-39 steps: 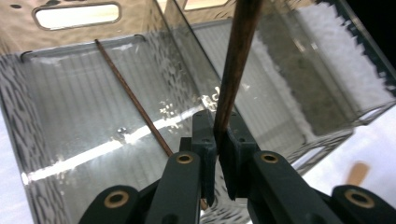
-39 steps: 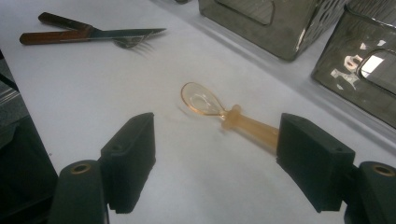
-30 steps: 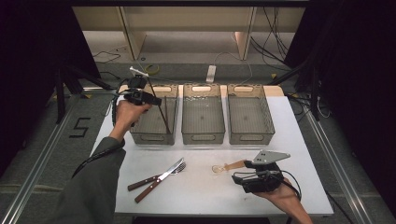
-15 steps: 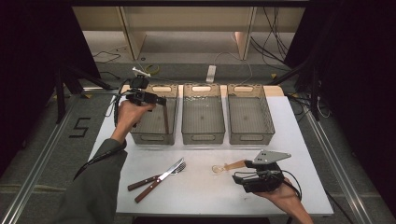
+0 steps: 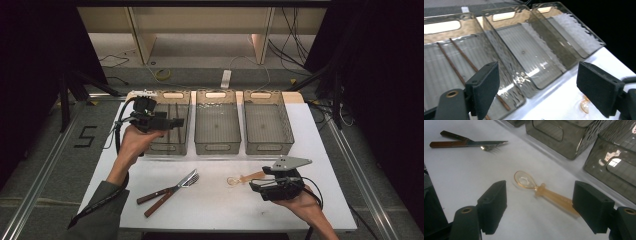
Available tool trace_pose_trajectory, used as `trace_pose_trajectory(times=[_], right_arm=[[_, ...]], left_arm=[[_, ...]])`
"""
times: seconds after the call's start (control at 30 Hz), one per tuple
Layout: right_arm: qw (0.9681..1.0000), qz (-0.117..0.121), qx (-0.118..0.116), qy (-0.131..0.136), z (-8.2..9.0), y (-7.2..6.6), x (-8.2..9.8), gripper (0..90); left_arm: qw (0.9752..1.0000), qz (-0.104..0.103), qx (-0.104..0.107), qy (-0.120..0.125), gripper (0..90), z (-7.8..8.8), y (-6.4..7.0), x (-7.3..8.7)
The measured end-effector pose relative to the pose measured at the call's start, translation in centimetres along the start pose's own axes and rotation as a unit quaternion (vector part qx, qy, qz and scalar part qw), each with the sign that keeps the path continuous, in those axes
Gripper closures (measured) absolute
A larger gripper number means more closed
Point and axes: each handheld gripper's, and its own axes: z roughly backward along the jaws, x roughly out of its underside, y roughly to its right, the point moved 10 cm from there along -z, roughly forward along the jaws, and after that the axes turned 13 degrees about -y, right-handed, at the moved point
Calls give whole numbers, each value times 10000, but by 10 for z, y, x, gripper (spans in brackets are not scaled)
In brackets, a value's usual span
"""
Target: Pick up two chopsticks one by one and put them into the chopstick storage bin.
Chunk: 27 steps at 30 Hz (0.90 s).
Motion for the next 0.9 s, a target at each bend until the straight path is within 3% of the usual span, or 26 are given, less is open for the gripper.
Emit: trace_pose_trajectory(times=[0.13, 0.23, 0.37, 0.47, 0.9], right_arm=[[10000, 33, 14, -4, -2, 6, -5, 282], [9999, 61, 2, -81, -6, 9, -7, 277], [9997, 172, -17, -196, -12, 11, -8, 274], [9994, 230, -1, -275, -15, 13, -10, 274], [9983, 298, 18, -503, -25, 27, -21, 273]], left_arm=[[9999, -153, -31, 63, 176, 3, 6, 10], [9996, -233, 61, 172, 169, 5, 11, 16], [9994, -186, 86, 263, 159, 2, 13, 29], [9994, -259, 85, 227, 157, -3, 16, 37], [9988, -364, 153, 277, 157, -15, 22, 65]])
